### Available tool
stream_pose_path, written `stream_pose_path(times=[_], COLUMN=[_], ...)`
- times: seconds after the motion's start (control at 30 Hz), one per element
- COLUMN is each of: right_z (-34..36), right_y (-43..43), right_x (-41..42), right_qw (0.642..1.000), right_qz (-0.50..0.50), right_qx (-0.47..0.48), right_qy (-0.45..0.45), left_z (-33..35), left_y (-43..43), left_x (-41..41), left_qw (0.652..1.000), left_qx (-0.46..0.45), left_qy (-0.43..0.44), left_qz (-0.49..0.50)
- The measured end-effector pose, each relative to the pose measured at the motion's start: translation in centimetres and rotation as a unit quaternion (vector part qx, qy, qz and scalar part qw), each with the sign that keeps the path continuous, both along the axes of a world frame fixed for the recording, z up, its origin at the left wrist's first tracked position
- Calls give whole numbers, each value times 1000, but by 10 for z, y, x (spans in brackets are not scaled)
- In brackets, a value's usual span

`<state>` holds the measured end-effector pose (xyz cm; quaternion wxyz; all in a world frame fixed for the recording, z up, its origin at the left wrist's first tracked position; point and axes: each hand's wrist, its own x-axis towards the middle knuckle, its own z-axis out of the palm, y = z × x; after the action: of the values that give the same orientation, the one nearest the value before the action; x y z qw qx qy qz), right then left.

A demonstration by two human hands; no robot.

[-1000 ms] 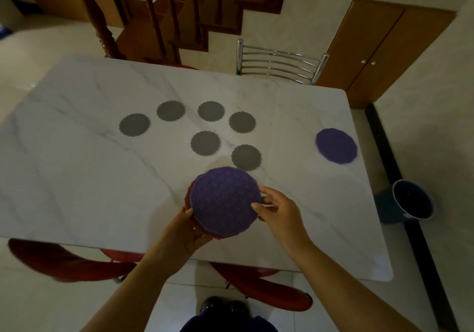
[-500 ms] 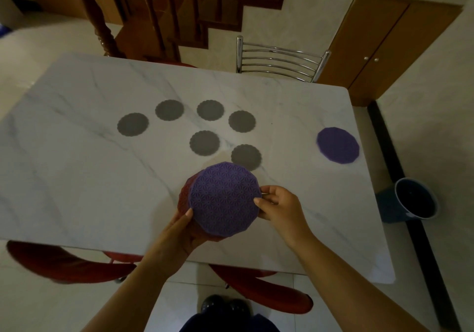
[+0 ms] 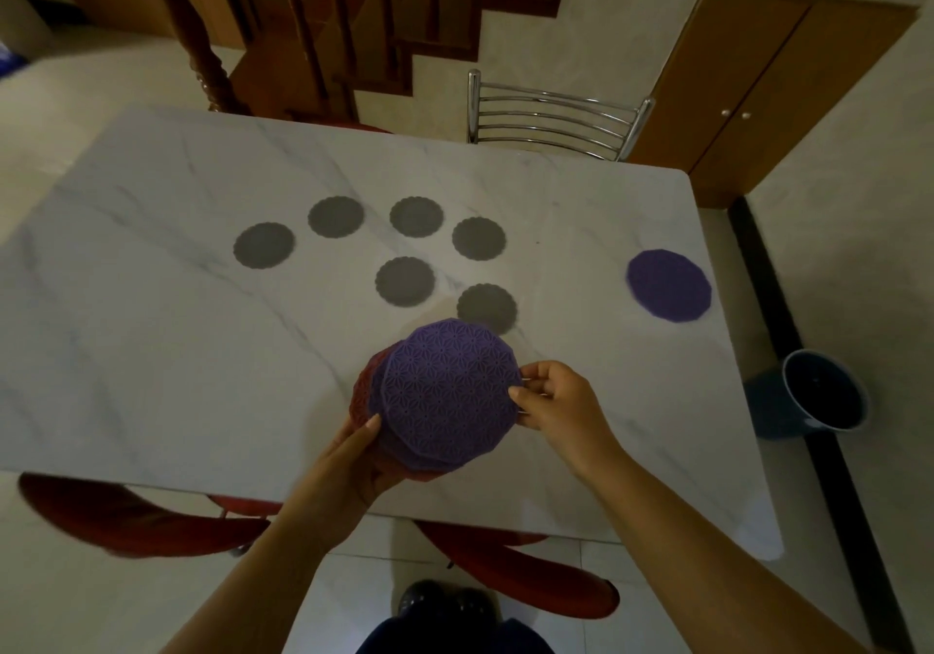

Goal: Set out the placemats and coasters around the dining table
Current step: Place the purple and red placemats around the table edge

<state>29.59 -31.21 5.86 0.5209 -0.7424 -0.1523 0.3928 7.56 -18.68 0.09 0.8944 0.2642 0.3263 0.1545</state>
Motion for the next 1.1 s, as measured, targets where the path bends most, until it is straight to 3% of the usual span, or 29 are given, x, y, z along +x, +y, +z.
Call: stream_pose_path(times=[0.17, 0.33, 0.47, 0.67, 0.8, 0.93, 1.03, 1.1], right_z=[0, -4, -26, -69, -84, -71, -54, -42], right_y=[-2, -18, -50, -73, -79, -84, -75, -55], right_x=[1, 26, 54, 52, 47, 47, 49, 41], right_qw=[999, 990, 986, 978, 974, 929, 908, 915], right_qz=[13, -44, -105, -120, -57, 52, 86, 106], right_qx=[0, -1, -34, -120, -217, -311, -320, -280], right_qy=[53, 137, 128, 124, -16, -193, -257, -270], left_z=[-3, -5, -8, -17, -16, -8, -2, 3], left_y=[0, 7, 16, 20, 12, 1, -4, -6], left_x=[-4, -11, -27, -44, -43, -40, -41, -44], left_qw=[1000, 998, 996, 993, 996, 997, 998, 997], left_qx=[2, 21, 42, 34, 36, 31, 33, 40], left_qy=[17, 48, 55, 62, 51, 39, 30, 26], left_qz=[11, 29, 57, 93, 70, 51, 54, 60])
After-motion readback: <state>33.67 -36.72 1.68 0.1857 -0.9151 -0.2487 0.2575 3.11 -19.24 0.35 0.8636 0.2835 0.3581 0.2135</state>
